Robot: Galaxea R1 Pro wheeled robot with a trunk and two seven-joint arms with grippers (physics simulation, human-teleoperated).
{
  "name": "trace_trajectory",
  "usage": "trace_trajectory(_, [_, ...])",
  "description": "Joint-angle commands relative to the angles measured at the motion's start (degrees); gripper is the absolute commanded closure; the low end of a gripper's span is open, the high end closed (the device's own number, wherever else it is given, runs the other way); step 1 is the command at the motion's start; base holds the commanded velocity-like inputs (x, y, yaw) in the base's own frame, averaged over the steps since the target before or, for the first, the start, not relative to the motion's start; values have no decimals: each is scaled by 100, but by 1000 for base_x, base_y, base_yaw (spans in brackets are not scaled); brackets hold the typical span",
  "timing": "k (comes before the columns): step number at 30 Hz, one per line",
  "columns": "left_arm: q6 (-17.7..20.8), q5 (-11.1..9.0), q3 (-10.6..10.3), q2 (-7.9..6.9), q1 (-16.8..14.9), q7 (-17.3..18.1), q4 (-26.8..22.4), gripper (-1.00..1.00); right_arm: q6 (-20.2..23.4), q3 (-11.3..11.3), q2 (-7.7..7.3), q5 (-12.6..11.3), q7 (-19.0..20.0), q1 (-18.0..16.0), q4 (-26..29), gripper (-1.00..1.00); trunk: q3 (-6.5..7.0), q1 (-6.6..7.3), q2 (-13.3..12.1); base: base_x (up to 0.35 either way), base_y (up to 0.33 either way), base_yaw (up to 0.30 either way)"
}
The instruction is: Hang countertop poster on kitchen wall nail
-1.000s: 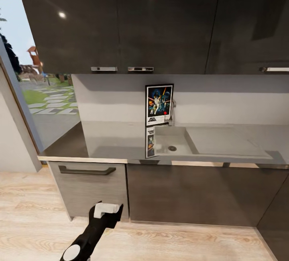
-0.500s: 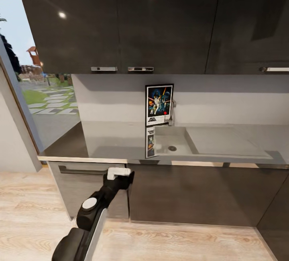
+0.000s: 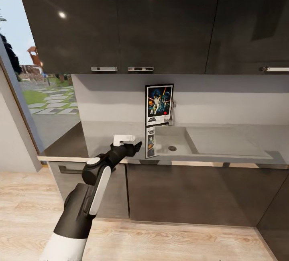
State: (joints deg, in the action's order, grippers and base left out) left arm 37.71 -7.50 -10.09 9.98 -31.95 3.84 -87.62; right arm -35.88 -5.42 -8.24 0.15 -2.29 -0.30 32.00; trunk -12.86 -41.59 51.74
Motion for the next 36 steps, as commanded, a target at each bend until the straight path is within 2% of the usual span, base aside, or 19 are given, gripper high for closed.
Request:
trace_trajectory(1, [35,-57,7,2,-10,1,0,-100,-54,6,-3,3,-20,7,-3,-100,-8,-1,6,0,0,0])
trace_trajectory(8, [42,-120,61,2,-28,18,-11,-100,-206,6,-3,1,-17,43,-50,-100,-8,-1,6,128,21,0])
trace_trajectory(17, [40,-120,109,2,-30,20,-2,-100,-239,13,-3,-21,-23,47,-713,-100,-8,-1,6,150,4,0])
trace_trajectory(30, [40,-123,118,2,-31,21,-6,-100,-238,15,-2,-7,-25,47,-853,-100,-8,-1,6,253,0,0])
trace_trajectory(36, [38,-123,126,2,-31,21,-6,-100,-239,13,-1,-7,-25,47,-1130,-100,-8,-1,6,181,0,0])
